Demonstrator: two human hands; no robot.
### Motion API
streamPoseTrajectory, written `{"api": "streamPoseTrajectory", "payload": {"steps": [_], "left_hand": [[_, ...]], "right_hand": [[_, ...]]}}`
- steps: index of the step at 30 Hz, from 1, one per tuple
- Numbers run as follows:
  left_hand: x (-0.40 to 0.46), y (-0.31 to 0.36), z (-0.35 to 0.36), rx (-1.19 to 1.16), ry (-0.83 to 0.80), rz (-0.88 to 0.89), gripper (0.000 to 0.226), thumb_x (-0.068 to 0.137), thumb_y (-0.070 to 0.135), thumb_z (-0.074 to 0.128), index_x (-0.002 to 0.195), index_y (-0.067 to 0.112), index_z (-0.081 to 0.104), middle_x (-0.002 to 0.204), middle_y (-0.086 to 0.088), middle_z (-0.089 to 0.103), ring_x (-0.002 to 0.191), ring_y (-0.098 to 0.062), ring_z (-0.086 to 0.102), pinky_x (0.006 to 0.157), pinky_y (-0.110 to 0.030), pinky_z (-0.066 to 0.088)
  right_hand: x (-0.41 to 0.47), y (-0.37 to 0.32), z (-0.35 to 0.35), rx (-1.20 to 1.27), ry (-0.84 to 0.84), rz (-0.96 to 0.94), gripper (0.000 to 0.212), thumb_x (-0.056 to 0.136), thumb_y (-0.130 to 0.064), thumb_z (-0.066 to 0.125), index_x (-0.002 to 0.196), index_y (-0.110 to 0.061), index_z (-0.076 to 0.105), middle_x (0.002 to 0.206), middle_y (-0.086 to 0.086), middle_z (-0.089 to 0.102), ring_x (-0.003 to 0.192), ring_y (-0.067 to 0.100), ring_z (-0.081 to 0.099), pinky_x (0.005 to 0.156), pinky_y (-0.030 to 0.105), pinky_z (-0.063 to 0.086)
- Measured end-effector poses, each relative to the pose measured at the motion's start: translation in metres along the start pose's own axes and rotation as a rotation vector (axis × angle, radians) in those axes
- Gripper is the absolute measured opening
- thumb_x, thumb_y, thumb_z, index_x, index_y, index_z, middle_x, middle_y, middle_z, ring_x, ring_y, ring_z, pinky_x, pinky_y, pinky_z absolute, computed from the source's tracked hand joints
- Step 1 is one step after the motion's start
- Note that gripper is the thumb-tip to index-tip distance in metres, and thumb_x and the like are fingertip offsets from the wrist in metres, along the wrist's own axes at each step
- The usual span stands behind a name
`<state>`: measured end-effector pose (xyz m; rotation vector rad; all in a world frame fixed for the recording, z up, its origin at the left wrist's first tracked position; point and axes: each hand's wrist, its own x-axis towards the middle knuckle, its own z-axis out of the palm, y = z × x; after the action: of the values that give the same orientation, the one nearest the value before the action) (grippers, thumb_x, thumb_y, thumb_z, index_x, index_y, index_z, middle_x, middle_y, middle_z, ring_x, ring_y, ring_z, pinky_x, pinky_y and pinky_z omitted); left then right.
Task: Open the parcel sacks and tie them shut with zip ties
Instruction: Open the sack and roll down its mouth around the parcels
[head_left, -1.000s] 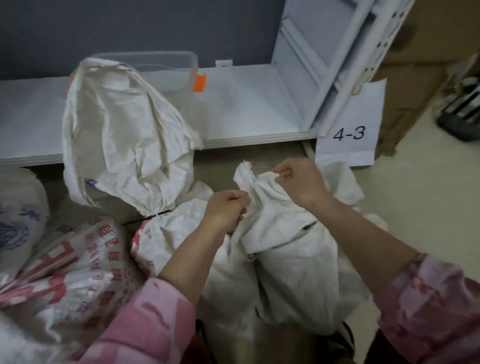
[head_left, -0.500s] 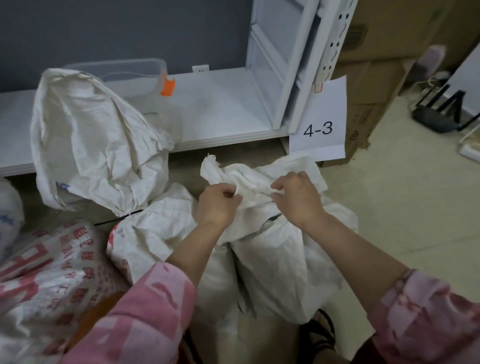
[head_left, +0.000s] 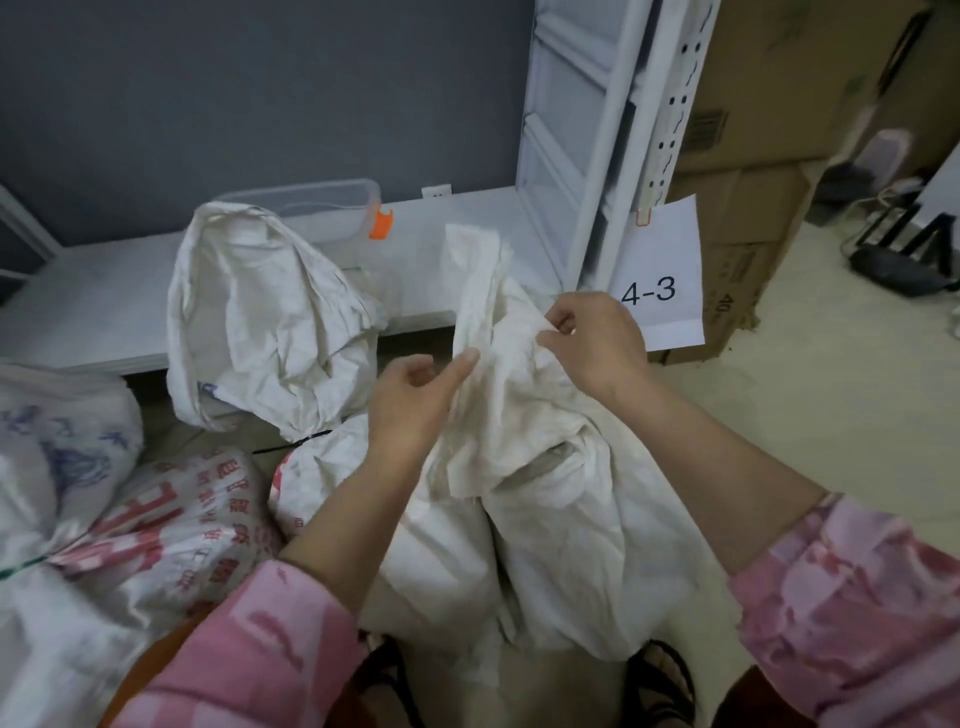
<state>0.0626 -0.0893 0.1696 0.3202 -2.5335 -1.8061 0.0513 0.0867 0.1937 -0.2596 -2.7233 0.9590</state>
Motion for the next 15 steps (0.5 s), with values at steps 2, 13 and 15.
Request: {"api": "streamPoseTrajectory", "payload": {"steps": [2, 13, 15], "left_hand": [[0.009, 0.011, -0.008, -0.002, 0.008, -0.064, 0.073, 0.073, 0.052, 0.073, 0.13, 0.01, 0.055, 0.124, 0.001, 0.058, 0.111, -0.013, 0.055, 0.093, -0.024, 0.042], [-0.002, 0.061, -0.017, 0.247, 0.05, 0.387, 0.006, 0.084, 0.018, 0.065, 0.079, 0.018, 0.068, 0.065, 0.007, 0.059, 0.068, -0.015, 0.056, 0.064, -0.03, 0.044], [-0.003, 0.075, -0.025, 0.472, 0.112, 0.597, 0.01, 0.085, 0.015, 0.061, 0.076, 0.013, 0.066, 0.066, 0.004, 0.058, 0.073, -0.021, 0.056, 0.062, -0.034, 0.044]], "right_hand": [[-0.01, -0.007, -0.013, 0.043, 0.026, -0.051, 0.002, 0.084, -0.017, 0.068, 0.083, -0.017, 0.066, 0.08, -0.005, 0.061, 0.082, 0.014, 0.057, 0.068, 0.026, 0.042], [-0.043, -0.019, -0.072, -0.143, 0.107, -0.106, 0.016, 0.086, -0.024, 0.067, 0.1, -0.018, 0.068, 0.093, -0.002, 0.066, 0.098, 0.02, 0.057, 0.08, 0.034, 0.047], [-0.04, -0.038, -0.083, -0.235, 0.249, -0.272, 0.026, 0.089, -0.018, 0.062, 0.115, -0.018, 0.063, 0.102, 0.0, 0.062, 0.106, 0.023, 0.049, 0.082, 0.032, 0.041]]}}
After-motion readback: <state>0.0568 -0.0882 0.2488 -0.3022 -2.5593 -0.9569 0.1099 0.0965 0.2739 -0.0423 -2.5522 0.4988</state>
